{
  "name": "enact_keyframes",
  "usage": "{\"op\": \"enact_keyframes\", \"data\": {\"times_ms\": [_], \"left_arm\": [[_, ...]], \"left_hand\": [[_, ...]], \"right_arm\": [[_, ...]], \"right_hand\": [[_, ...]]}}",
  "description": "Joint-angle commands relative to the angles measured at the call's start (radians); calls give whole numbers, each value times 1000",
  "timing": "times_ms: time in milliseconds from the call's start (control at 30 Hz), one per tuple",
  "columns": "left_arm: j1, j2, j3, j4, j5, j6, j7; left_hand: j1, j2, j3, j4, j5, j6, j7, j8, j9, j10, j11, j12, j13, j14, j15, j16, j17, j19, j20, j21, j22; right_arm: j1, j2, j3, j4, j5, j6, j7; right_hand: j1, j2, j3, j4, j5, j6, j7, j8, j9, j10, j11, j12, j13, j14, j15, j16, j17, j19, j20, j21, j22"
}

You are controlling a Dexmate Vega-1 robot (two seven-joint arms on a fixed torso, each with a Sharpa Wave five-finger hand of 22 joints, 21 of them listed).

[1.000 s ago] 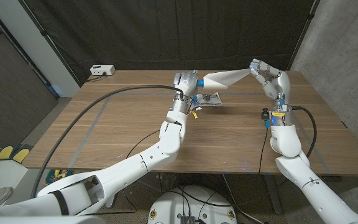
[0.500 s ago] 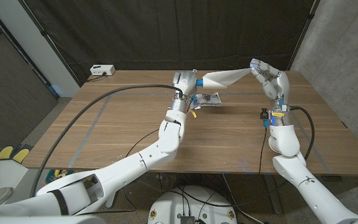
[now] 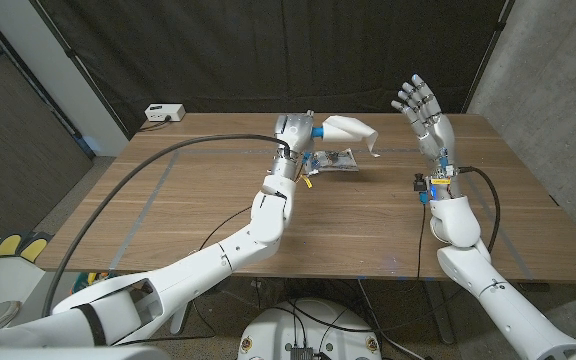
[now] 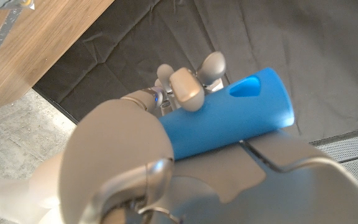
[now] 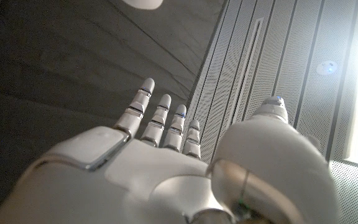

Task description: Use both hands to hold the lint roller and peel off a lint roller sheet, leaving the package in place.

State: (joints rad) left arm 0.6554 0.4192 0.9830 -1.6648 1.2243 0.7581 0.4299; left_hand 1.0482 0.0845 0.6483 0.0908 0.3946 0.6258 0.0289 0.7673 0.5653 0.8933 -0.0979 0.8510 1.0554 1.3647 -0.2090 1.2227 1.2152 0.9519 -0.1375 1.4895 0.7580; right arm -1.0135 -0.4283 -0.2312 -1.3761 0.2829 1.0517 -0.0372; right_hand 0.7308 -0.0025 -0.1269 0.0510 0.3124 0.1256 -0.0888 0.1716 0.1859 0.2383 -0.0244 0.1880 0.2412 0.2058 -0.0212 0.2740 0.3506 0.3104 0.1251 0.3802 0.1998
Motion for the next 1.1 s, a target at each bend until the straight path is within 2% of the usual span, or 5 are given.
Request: {"op": "enact_keyframes", "data": {"times_ms": [33, 433, 633, 933, 1100], "left_arm": [[16, 31, -27, -19, -31, -29, 25], [31, 82, -61, -41, -72, -87, 52], [34, 109, -80, -39, -110, -150, 87], [20, 137, -94, -9, -156, -242, 109], [9, 139, -95, 7, -173, -270, 96]], "left_hand": [[-3, 9, 7, -3, 8, 14, 5, 9, 4, -3, -3, 6, -1, 0, 0, 4, 3, -2, -75, 6, 0], [-5, 9, 9, -4, 8, 12, 4, 11, 2, -2, -2, 7, -3, 1, 0, 4, 3, -3, -75, 8, 1], [-6, 9, 9, -4, 8, 12, 5, 14, 2, -4, -3, 9, -1, -1, 0, 0, 0, -5, -75, 8, 0], [-6, 9, 10, -5, 8, 12, 5, 15, 0, -5, -5, 11, 1, 2, 0, 4, 4, -4, -74, 8, -3], [-7, 9, 10, -5, 8, 10, 3, 16, 0, -4, -2, 11, -1, 2, 0, 2, 3, -6, -74, 8, -4]], "right_arm": [[30, 43, -31, 45, 83, 31, 42], [-12, 32, 8, -57, 5, -73, -28], [-64, 32, 27, -157, -68, -170, -101], [-174, 40, 45, -323, -212, -282, -214], [-200, 62, 27, -343, -253, -274, -252]], "right_hand": [[-33, 1, -17, 16, 8, -27, -5, 5, 1, -50, 23, -9, -1, -23, 14, -11, 2, -2, 17, -6, 0], [-48, 2, -25, 21, 13, -4, -2, 19, 1, -39, 28, 6, -4, -12, 11, -8, 1, -5, 22, -10, -2], [-57, -5, -33, 24, 14, 9, -1, 24, 1, -28, 37, 12, -6, -1, 8, -5, -1, -5, 22, -11, -2], [-64, -2, -36, 26, 16, 28, 10, 31, 0, -18, 32, 17, -7, 0, 15, -5, -1, -7, 24, -13, -2], [-65, -1, -36, 26, 18, 32, 11, 32, 1, -15, 31, 19, -8, 0, 17, -5, -2, -7, 25, -14, -2]]}}
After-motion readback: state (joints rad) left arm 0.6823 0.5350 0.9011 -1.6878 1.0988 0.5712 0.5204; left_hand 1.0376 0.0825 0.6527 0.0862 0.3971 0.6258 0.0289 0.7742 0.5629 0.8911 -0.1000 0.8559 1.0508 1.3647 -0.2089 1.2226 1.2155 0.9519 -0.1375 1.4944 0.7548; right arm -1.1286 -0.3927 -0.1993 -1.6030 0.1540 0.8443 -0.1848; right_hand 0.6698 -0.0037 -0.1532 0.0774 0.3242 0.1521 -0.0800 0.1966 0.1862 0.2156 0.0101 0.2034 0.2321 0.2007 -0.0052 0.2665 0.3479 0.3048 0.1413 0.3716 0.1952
